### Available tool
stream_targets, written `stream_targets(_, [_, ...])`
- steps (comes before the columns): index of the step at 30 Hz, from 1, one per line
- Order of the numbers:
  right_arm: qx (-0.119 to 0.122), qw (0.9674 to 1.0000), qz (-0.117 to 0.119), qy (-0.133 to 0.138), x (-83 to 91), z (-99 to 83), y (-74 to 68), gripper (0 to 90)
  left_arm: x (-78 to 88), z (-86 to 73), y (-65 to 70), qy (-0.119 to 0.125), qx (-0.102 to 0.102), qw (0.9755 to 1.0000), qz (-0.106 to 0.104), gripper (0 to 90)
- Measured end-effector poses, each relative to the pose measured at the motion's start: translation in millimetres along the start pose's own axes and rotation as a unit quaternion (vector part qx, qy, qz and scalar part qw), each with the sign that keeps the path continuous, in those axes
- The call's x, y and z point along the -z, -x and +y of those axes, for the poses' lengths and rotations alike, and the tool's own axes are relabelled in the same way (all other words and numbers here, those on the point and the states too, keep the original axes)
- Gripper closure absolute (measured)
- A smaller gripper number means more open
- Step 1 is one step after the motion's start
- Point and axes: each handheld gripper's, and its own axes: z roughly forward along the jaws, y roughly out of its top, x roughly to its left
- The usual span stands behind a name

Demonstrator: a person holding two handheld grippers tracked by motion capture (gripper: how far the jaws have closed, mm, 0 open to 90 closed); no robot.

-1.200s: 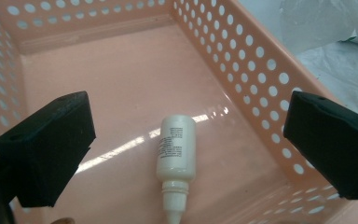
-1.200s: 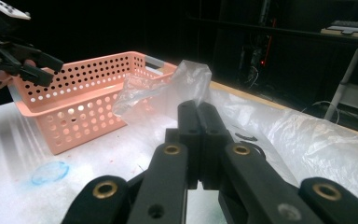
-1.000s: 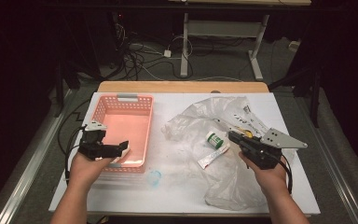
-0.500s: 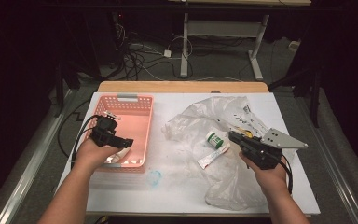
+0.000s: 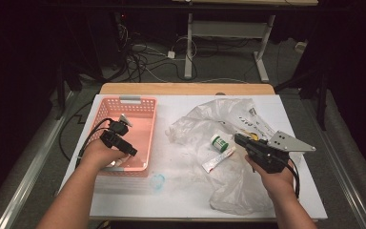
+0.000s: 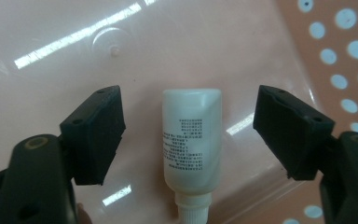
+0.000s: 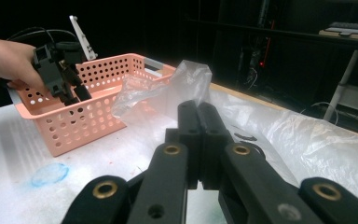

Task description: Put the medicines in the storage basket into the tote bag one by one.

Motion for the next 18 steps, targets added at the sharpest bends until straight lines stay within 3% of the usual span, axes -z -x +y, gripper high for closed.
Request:
stream_targets(14, [0.002,1.0,0.0,0.0,-0.1,-0.2,-0.5,90.0,-9.4,3.8,5.3,-0.041,-0.018,0.9989,0.018,52.4])
stream_targets(18, [0.002,1.0,0.0,0.0,-0.1,-0.1,-0.4,90.0,-11.2,5.3,7.6,-0.049,-0.025,0.9981,0.028,56.3])
